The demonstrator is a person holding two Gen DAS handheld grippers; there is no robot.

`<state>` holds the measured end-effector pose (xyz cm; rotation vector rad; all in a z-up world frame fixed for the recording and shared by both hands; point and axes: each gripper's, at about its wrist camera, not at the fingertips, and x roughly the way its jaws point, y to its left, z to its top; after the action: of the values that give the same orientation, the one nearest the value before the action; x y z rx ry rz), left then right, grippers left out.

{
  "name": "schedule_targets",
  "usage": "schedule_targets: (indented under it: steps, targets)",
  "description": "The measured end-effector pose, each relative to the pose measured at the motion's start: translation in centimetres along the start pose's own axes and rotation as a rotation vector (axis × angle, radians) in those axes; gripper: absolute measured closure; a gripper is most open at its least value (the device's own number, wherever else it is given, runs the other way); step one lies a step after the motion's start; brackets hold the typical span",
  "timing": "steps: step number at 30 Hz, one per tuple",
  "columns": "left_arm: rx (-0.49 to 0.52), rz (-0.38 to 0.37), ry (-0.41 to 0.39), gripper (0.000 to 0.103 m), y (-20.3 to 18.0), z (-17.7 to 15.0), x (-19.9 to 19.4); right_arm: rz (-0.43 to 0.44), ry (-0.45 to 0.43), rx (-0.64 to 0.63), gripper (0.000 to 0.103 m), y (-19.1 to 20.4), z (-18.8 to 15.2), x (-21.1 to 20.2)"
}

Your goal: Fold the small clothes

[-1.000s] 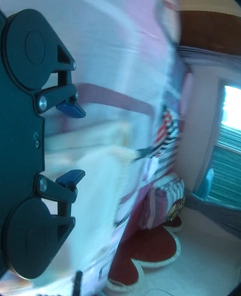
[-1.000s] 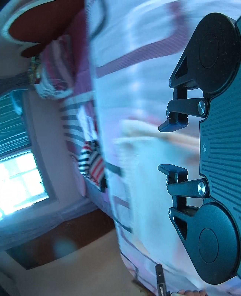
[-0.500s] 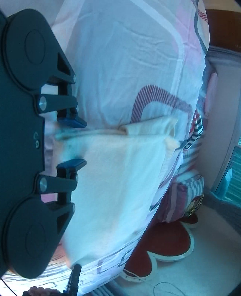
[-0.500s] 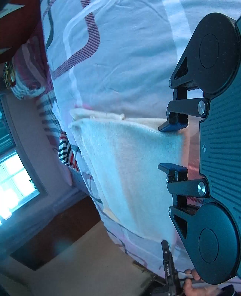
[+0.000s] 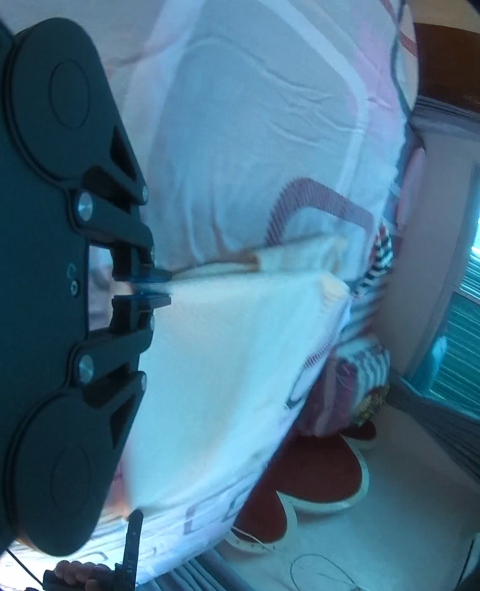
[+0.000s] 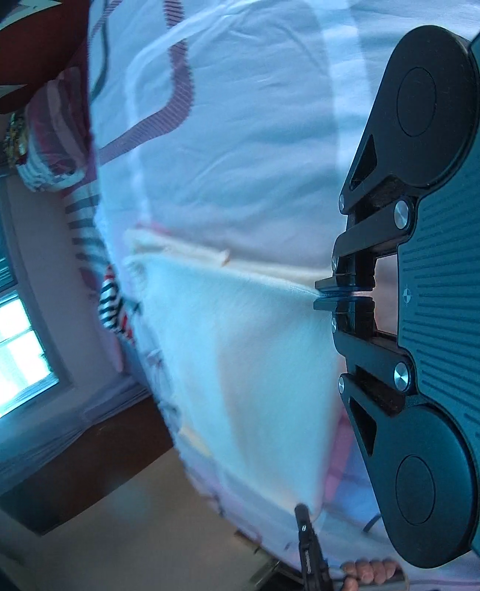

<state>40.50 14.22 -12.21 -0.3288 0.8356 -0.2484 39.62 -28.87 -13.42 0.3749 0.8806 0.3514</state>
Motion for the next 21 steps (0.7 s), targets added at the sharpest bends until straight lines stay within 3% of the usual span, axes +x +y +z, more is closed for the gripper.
schedule_targets:
  steps: [2,5,7,8,9,12,15,21]
  targets:
    - [0.003,0.078,-0.007,0.077,0.4,0.4,-0.2,-0.001,-0.037,0.052,0.101,-0.7,0.0,0.1]
    - [0.032,0.203,-0.128,0.079,-0.7,1.0,-2.9,-0.159,-0.166,0.033,0.1,0.6,0.4,-2.1]
    - [0.062,0.155,-0.156,0.066,-3.3,0.8,-2.8,-0.132,-0.208,-0.006,0.101,3.0,0.4,-2.3]
    - [0.08,0.128,-0.147,0.054,-5.0,0.5,-1.9,-0.12,-0.208,-0.025,0.1,4.6,0.2,-1.5]
    - [0.111,0.107,-0.136,0.048,-7.1,-0.1,-0.7,-0.097,-0.194,-0.053,0.1,6.4,-0.1,-0.2]
    - [0.218,0.084,-0.099,0.048,-12.6,-1.7,2.8,-0.043,-0.134,-0.136,0.1,11.7,-1.4,4.3]
    - [0.252,0.084,-0.073,0.048,-14.5,-2.7,4.7,-0.03,-0.117,-0.161,0.099,13.9,-2.2,6.2]
    - [0.291,0.202,-0.084,0.046,-10.7,-3.9,2.7,-0.18,-0.135,-0.138,0.098,9.1,-2.7,3.8]
